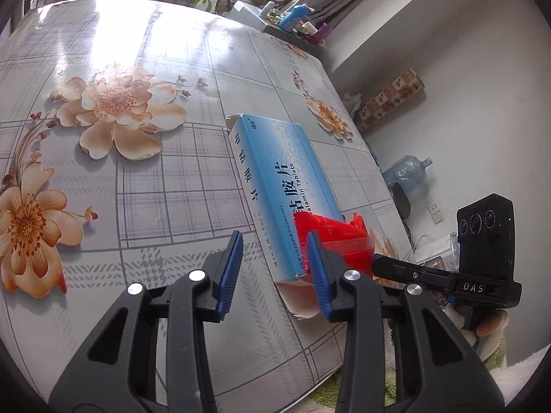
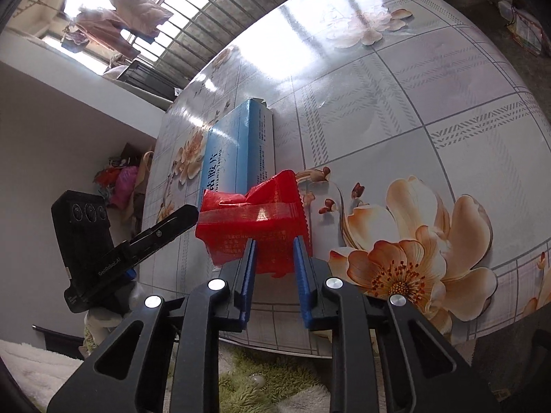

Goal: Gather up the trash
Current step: 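Grasp the red plastic bag with the right tool and lift it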

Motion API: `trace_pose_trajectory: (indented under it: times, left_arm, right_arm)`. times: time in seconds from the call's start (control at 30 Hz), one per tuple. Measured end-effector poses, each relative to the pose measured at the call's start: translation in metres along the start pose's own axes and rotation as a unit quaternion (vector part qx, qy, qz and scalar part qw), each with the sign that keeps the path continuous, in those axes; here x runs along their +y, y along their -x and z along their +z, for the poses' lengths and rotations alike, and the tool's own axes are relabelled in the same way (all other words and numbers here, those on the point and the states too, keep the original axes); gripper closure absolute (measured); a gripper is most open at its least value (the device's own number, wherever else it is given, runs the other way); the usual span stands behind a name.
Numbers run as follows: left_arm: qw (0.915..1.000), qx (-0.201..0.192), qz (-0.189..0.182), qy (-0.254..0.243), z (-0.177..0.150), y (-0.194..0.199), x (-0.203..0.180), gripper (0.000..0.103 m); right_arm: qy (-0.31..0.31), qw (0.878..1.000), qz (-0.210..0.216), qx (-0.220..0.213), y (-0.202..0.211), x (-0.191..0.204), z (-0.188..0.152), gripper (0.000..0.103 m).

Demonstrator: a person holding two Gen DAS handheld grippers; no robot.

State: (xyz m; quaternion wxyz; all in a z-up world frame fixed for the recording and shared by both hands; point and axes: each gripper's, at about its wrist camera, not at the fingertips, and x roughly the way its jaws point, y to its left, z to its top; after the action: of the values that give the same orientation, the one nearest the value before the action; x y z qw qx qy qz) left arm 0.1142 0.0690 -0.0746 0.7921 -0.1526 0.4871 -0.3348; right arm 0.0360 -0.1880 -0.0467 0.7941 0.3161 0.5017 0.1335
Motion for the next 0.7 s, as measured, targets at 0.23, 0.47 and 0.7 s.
trace_pose_trajectory:
  times: [0.23, 0.47, 0.7]
  left_arm:
    - [0.9997, 0.009, -0.015, -0.017, 0.008, -0.008, -0.004, 0.07]
    - [0.9996, 0.003, -0.017, -0.021, 0.016, -0.007, -0.008, 0.07]
    - [0.9995, 0.012, -0.009, -0.027, 0.019, -0.018, -0.013, 0.07]
  right_arm:
    - [-0.002, 0.999, -0.028, -0.024, 0.014, -0.003, 0.009, 0.098]
    - [-0.018, 0.997, -0.043, -0.058, 0.028, -0.011, 0.027, 0.098]
    - [-0.029, 0.999, -0.007, -0.028, 0.01, -0.005, 0.03, 0.066]
